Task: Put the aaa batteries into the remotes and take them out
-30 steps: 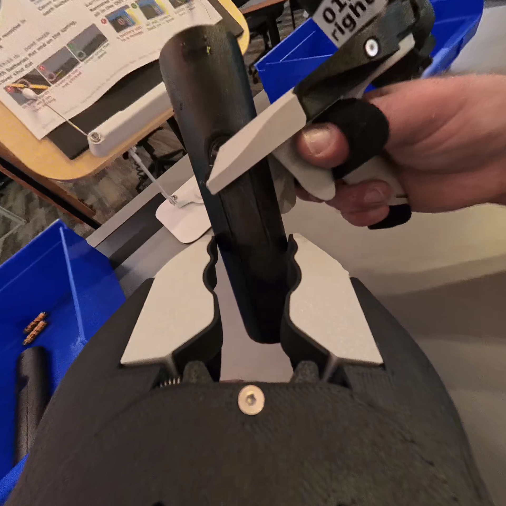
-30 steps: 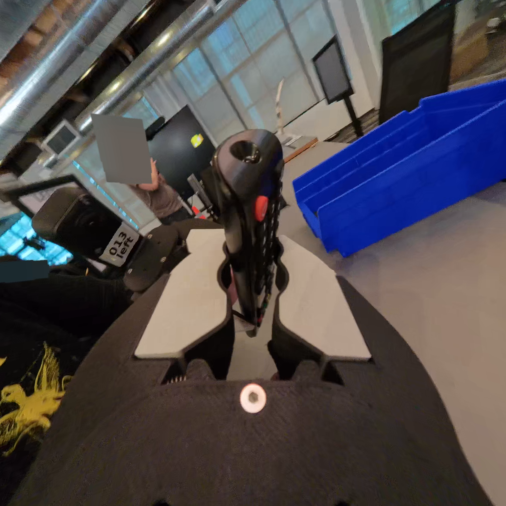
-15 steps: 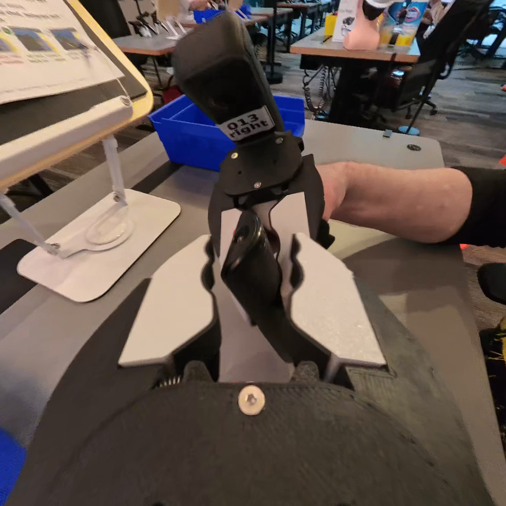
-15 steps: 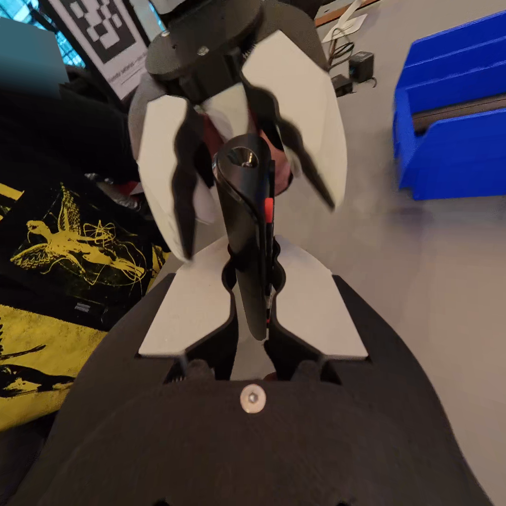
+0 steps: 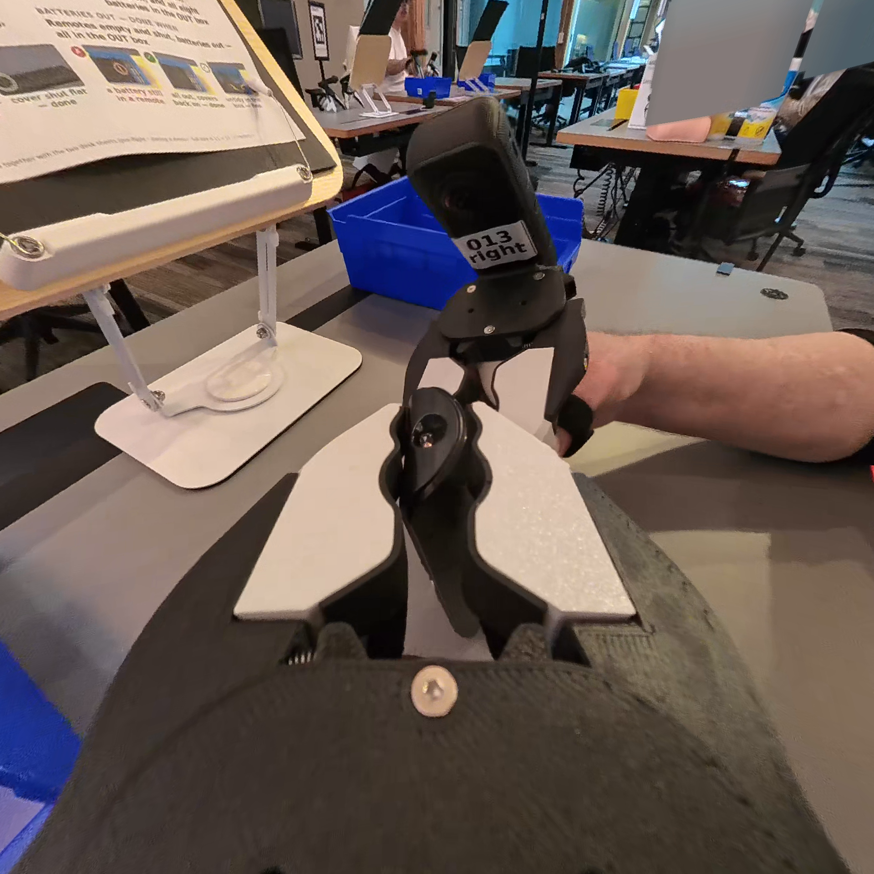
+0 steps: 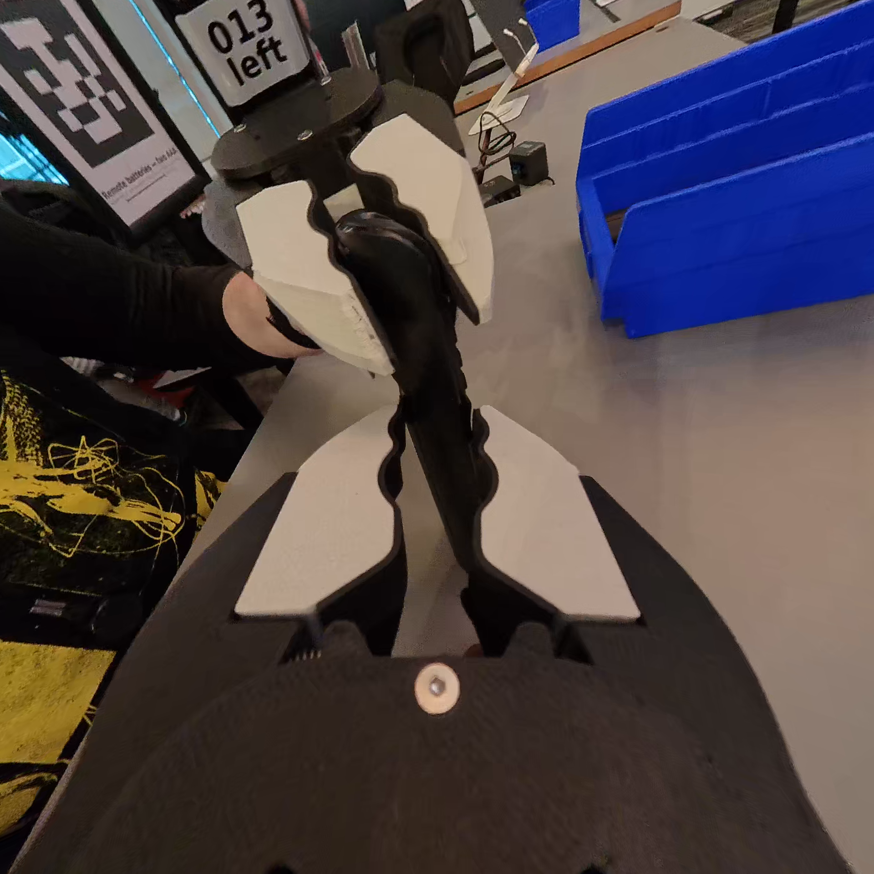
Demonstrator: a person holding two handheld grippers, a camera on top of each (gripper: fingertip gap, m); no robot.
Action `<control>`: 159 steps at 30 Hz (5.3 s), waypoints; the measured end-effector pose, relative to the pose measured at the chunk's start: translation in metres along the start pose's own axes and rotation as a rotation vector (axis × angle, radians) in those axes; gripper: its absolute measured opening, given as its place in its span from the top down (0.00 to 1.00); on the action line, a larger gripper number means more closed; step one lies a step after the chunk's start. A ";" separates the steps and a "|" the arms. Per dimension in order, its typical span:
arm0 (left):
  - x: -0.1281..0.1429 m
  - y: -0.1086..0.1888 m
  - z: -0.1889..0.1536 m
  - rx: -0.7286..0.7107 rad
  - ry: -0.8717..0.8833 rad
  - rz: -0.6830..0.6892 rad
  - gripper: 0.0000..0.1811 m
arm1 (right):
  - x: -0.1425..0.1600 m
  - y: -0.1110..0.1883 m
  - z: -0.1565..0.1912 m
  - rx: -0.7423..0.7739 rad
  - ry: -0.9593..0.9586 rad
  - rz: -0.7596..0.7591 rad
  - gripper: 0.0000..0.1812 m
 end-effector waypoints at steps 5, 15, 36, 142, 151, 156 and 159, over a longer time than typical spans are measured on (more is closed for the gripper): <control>0.002 -0.001 -0.001 -0.016 -0.010 -0.001 0.87 | 0.001 0.000 -0.001 -0.006 -0.041 -0.065 0.86; 0.001 -0.002 -0.003 -0.030 0.004 0.008 0.88 | 0.003 0.001 0.001 0.048 -0.086 -0.036 0.86; 0.001 0.001 -0.001 -0.116 -0.040 -0.073 0.87 | 0.000 -0.002 -0.002 0.089 -0.101 0.113 0.85; -0.005 0.036 0.015 -0.213 0.556 -0.405 0.88 | 0.050 -0.018 -0.003 0.652 0.202 0.145 0.57; -0.027 0.034 -0.022 0.109 0.298 -0.350 0.64 | 0.041 -0.017 0.043 0.113 0.157 0.123 0.71; -0.025 0.030 -0.045 0.239 0.161 -0.273 0.68 | 0.043 -0.010 0.052 -0.017 0.178 0.184 0.72; -0.025 0.033 -0.037 0.185 0.188 -0.305 0.69 | 0.039 -0.008 0.049 0.017 0.183 0.158 0.71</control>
Point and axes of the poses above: each gripper's, where its closed fingertips meet, y back along the fingers, x out of its underside, z = x × y across the jaws, the point moved 3 cm from there along y, back along the fingers, and after that the axes turned 2 degrees about -y, right-handed, at the moved point
